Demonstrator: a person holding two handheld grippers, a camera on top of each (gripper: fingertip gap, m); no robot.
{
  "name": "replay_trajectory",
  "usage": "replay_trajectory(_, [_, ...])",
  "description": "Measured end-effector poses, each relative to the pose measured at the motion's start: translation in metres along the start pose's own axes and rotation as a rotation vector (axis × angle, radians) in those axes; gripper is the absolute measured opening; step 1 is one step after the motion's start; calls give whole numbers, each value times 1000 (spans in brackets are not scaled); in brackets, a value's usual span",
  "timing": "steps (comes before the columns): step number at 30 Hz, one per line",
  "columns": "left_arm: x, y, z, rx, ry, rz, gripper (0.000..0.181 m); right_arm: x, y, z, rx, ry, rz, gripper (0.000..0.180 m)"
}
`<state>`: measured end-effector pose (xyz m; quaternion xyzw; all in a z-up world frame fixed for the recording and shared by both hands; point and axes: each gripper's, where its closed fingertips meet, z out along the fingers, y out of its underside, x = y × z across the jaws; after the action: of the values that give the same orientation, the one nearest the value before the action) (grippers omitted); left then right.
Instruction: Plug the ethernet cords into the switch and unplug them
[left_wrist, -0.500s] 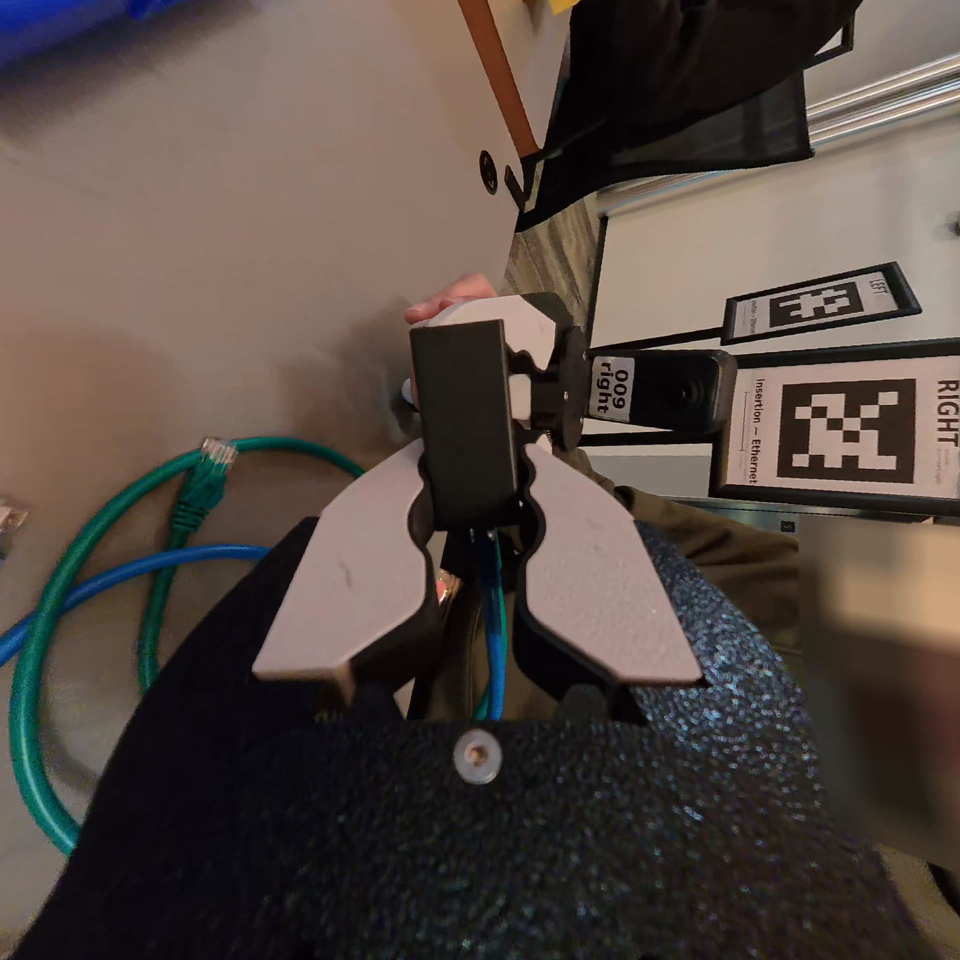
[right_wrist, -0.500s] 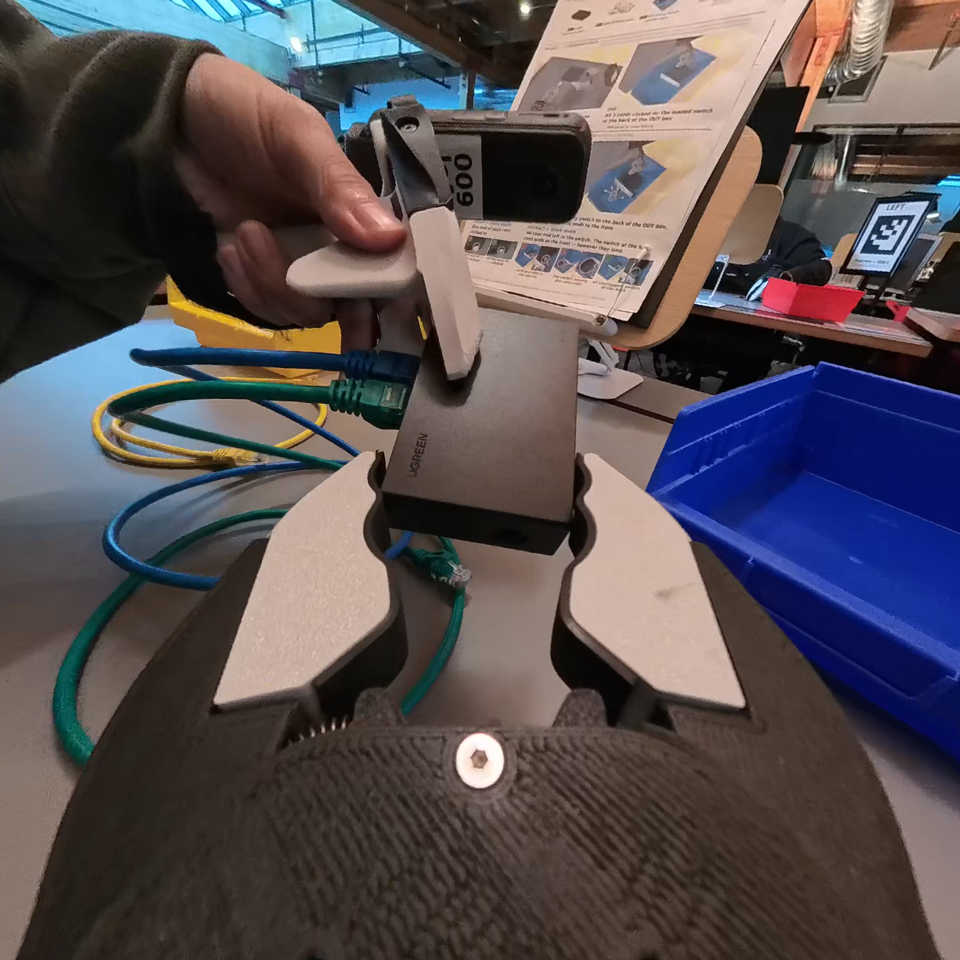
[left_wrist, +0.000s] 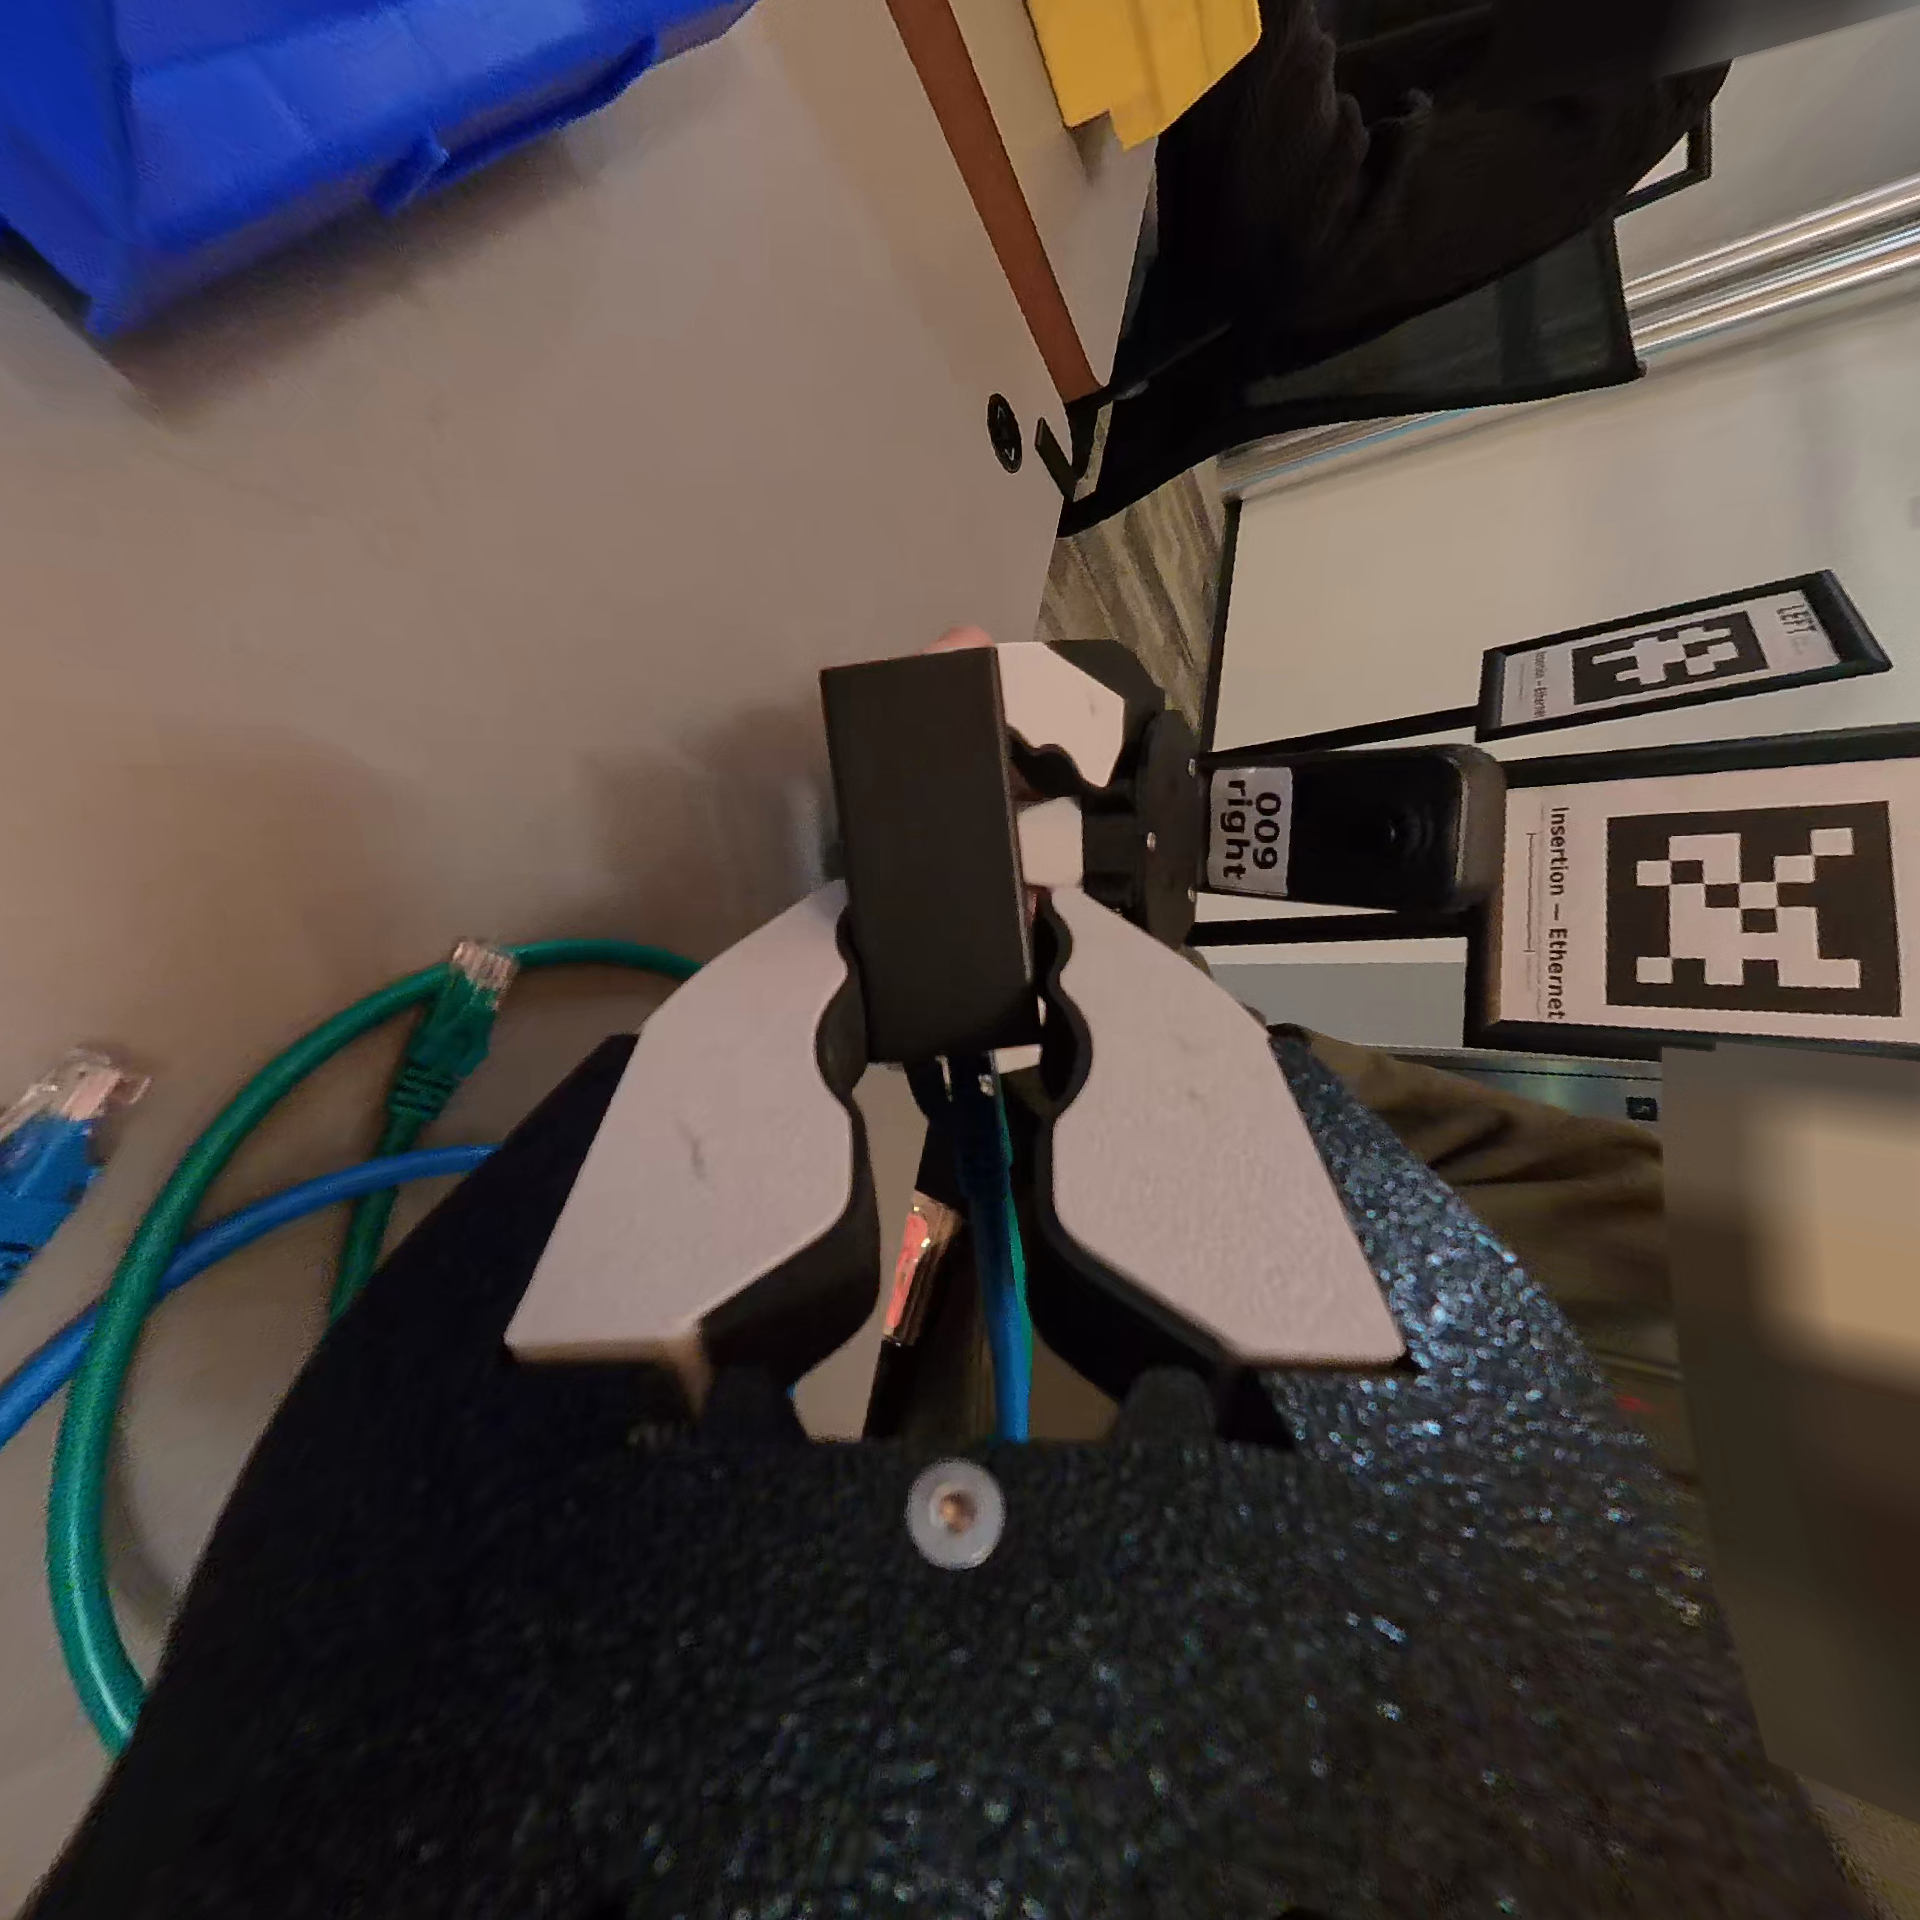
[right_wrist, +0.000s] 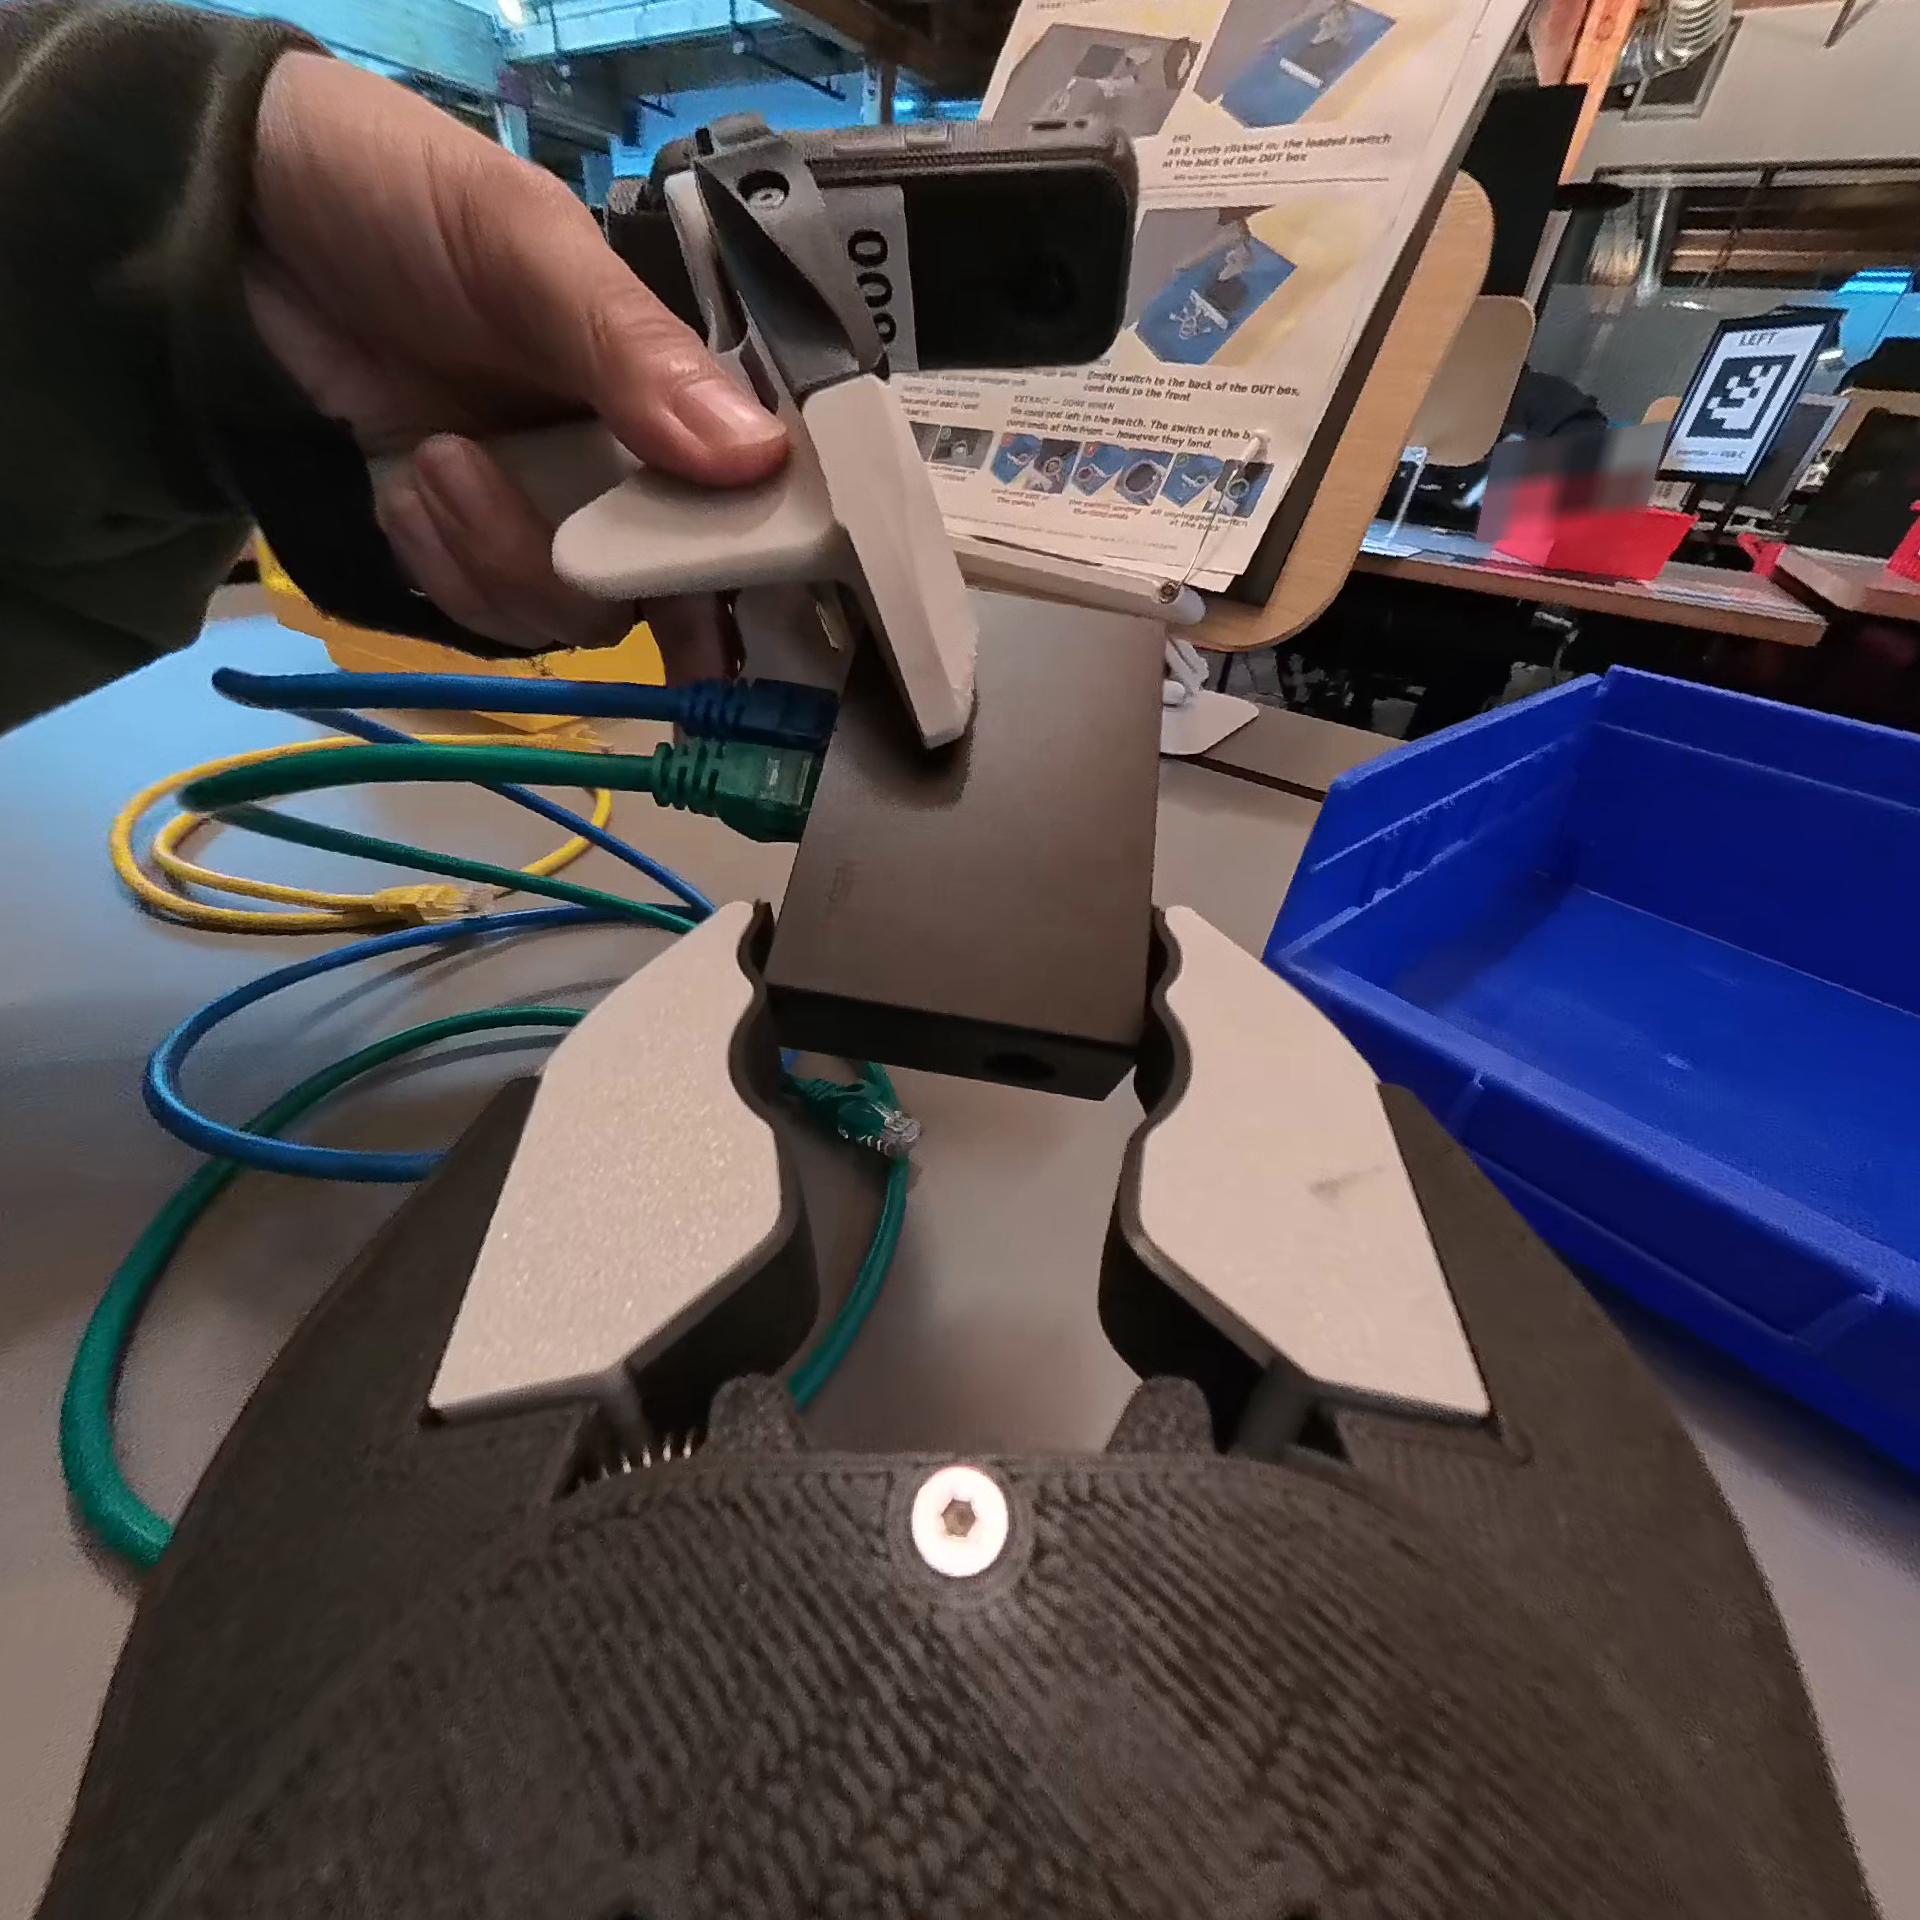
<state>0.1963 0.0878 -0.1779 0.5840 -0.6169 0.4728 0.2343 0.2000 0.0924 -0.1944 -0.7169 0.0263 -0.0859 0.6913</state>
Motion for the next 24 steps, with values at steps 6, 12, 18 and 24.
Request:
replay_trajectory(6, [5, -1, 3, 9, 60, 106, 31, 2, -8, -5, 72, 35, -14, 67])
replay_trajectory(12, [12, -3, 4, 12, 114, 129, 50, 12, -15, -12, 134, 42, 63, 66])
replay_trajectory(18, [19, -25, -26, 178, 94, 183, 50, 27, -19, -21, 192, 58, 152, 66])
replay_trajectory(24, [31, -28, -119, 499, -242, 533, 43, 35, -20, -30, 215, 60, 164, 66])
